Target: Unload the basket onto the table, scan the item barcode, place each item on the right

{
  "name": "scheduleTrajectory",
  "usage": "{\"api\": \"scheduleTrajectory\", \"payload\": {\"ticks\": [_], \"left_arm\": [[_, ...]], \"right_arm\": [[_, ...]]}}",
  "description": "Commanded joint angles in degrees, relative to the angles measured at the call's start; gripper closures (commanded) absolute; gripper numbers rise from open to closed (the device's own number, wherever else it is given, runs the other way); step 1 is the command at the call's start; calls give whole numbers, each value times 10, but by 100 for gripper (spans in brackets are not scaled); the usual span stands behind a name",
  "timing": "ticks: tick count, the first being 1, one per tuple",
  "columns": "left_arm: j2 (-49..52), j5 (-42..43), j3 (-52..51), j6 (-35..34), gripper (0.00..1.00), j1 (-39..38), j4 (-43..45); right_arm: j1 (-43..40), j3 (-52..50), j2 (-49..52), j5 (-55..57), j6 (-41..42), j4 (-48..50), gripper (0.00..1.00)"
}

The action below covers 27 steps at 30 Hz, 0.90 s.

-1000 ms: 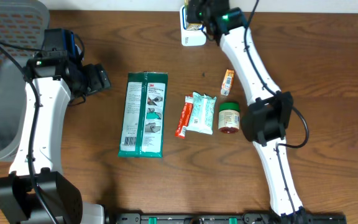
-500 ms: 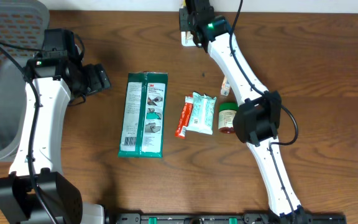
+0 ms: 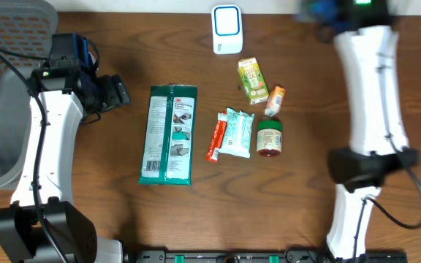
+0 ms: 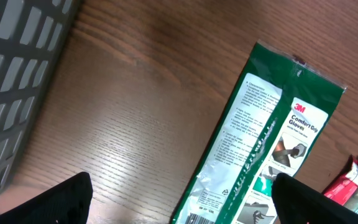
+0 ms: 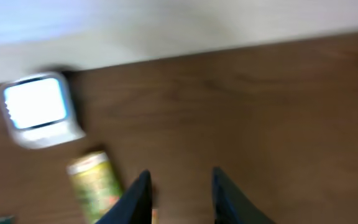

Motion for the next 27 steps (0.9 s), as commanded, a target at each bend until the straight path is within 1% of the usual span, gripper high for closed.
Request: {"api": "scheduleTrajectory", "payload": {"ticks": [1,2,4,7,10,12,16,19,22,27], "left_arm": [[3,1,2,3,8,3,-2],[3,1,2,3,8,3,-2],[3,1,2,3,8,3,-2],[3,1,2,3,8,3,-2],[3,1,2,3,8,3,-2],[3,1,1,3,8,3,-2],[3,1,2,3,8,3,-2],[3,1,2,3,8,3,-2],[3,1,2,3,7,3,-2],[3,1,2,3,8,3,-2]], "right_arm": [[-83,-20,44,5,0,-69,67],[-106,-24,52,-14,-2,-85,65],[-143,-32,65,-74,-29,-106,57],[-182,-52,85,-228,-101,-116,41],[-189,-89,96,-362,-187,-113,19],[-180,-120,97,-394,-209,-101,11],[-134,-193,97,-397,-210,-53,5],[-87,-250,97,-386,-204,3,1],[-32,-305,97,-336,-186,75,1],[46,-366,97,-229,-187,179,1]]}}
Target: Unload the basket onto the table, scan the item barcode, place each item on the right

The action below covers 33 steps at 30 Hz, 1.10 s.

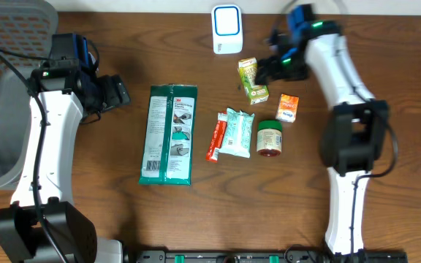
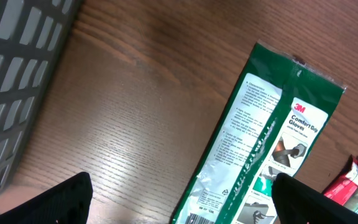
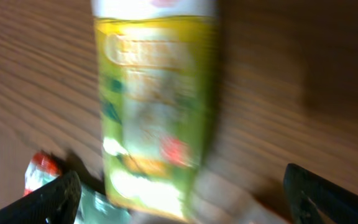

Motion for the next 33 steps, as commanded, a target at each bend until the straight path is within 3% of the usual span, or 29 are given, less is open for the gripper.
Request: {"api": "scheduleTrajectory", "payload": {"ticks": [1,10,18,24,28,33], "left_arm": [[3,1,2,3,8,3,-2],[3,1,2,3,7,3,-2],[3,1,2,3,8,3,-2],[3,1,2,3,8,3,-2],[3,1,2,3,8,3,-2],[3,1,2,3,7,3,-2]], "right_arm": [[48,-30,-6,97,-2,39,1],[116,-74,-5,279,31,104,1],[108,-93,-8,257,80,123,5],[94,-93,-28,216,80,117,20],[82,-93,-41,216,80,107,41],[70,-93,-70,212,80,99,44]]}}
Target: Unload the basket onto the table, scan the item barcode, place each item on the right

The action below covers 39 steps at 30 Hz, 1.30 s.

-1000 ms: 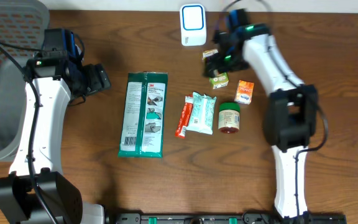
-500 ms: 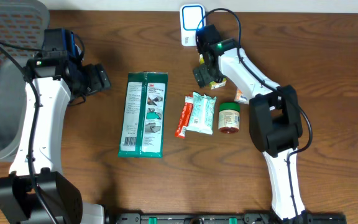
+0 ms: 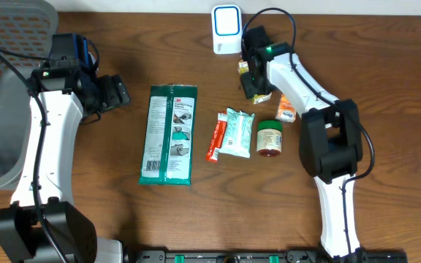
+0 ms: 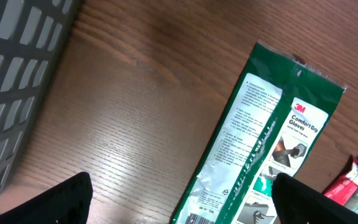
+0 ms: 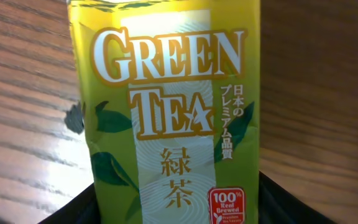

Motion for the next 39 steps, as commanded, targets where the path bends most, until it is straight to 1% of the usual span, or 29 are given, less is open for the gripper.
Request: {"api": "scheduleTrajectory", "payload": {"ticks": [1,7,13,17,21,27,33,34,35,37,38,39], "left_arm": [[3,1,2,3,8,3,-2],[3,1,2,3,8,3,-2],[3,1,2,3,8,3,-2],[3,1,2,3,8,3,-2],[3,1,2,3,8,3,-2],[3,1,2,3,8,3,-2],[3,1,2,3,8,3,-2],[3,1,2,3,8,3,-2],[3,1,2,3,7,3,-2],[3,1,2,3,8,3,-2],[3,1,2,3,8,3,-2],[3,1,2,3,8,3,-2]], "right_arm": [[-16,1,-63,0,5,-2,44],[-45,1,-126,1,5,-15,44],[-126,1,-178,4,5,-67,46],[-202,-1,-179,14,3,-125,47],[-279,-20,-179,13,-1,-154,48],[-378,-45,-179,13,-1,-172,49],[-439,-52,-179,5,14,-170,48],[-445,-52,-179,2,14,-170,45],[-450,-52,-179,-5,14,-170,36],[-457,-52,-179,-19,14,-172,8],[-461,-52,-179,-28,14,-172,1],[-464,-52,-179,-34,14,-172,1]]}}
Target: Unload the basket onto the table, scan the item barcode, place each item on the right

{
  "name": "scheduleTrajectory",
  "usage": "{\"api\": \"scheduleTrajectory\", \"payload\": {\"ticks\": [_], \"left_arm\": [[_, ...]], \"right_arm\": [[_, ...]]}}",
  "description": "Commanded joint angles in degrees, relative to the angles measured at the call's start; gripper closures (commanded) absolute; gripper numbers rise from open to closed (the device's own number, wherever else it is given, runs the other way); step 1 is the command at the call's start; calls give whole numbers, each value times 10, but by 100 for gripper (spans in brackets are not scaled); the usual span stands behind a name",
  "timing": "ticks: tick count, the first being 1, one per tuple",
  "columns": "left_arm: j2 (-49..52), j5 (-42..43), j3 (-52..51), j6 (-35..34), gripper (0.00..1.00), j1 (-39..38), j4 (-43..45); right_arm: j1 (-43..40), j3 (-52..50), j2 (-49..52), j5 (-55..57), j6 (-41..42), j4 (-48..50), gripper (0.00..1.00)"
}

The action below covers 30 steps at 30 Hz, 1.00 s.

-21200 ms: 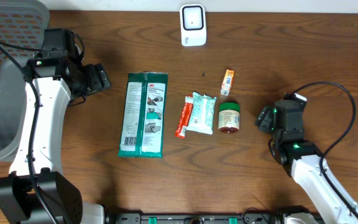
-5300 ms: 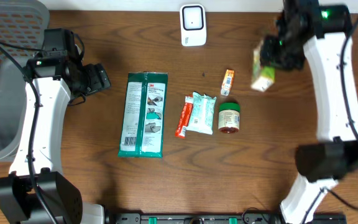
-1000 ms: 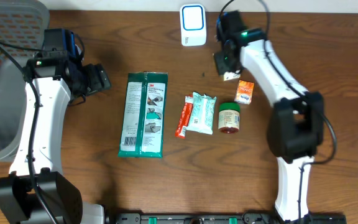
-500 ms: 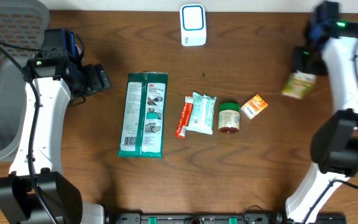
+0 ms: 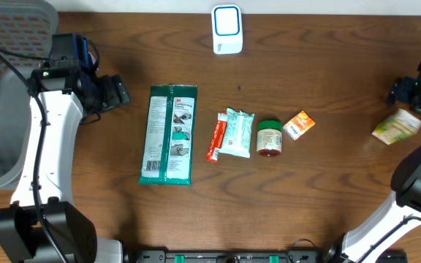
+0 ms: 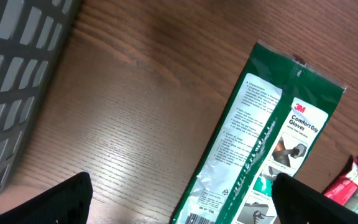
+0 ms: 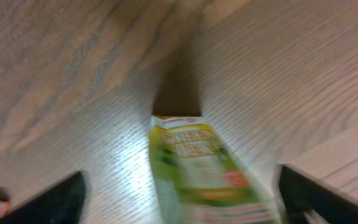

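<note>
The green tea carton (image 5: 396,126) lies at the far right of the table, well away from the white scanner (image 5: 226,28) at the back middle. In the right wrist view the carton (image 7: 197,165) shows blurred between the wide-apart fingers of my right gripper (image 7: 185,205), which is open; neither finger touches it. My left gripper (image 6: 182,208) is open over bare wood at the left, beside the green glove pack (image 6: 263,137).
A row of items lies mid-table: the glove pack (image 5: 169,134), a red stick packet (image 5: 215,139), a teal packet (image 5: 237,132), a green-lidded jar (image 5: 270,137) and a small orange box (image 5: 299,124). A grey mesh basket (image 5: 6,88) stands at the left edge.
The green tea carton was by the scanner, filling the right wrist view. It now lies at the far right, with my right gripper open over it. The orange box sits lower and turned.
My right gripper was first at the back right, the carton lying near the scanner with the orange box beside it. Then the gripper was next to the carton, then down on it. Now the carton is at the far right. The left arm has stayed still.
</note>
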Motion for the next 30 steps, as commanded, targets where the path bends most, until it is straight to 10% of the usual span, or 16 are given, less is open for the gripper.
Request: {"api": "scheduleTrajectory", "payload": {"ticks": [1,30], "left_arm": [[3,1,2,3,8,3,-2],[3,1,2,3,8,3,-2]], "right_arm": [[-8,0,-8,-32,4,-1,1],[82,14,-141,-269,-60,-77,14]]}}
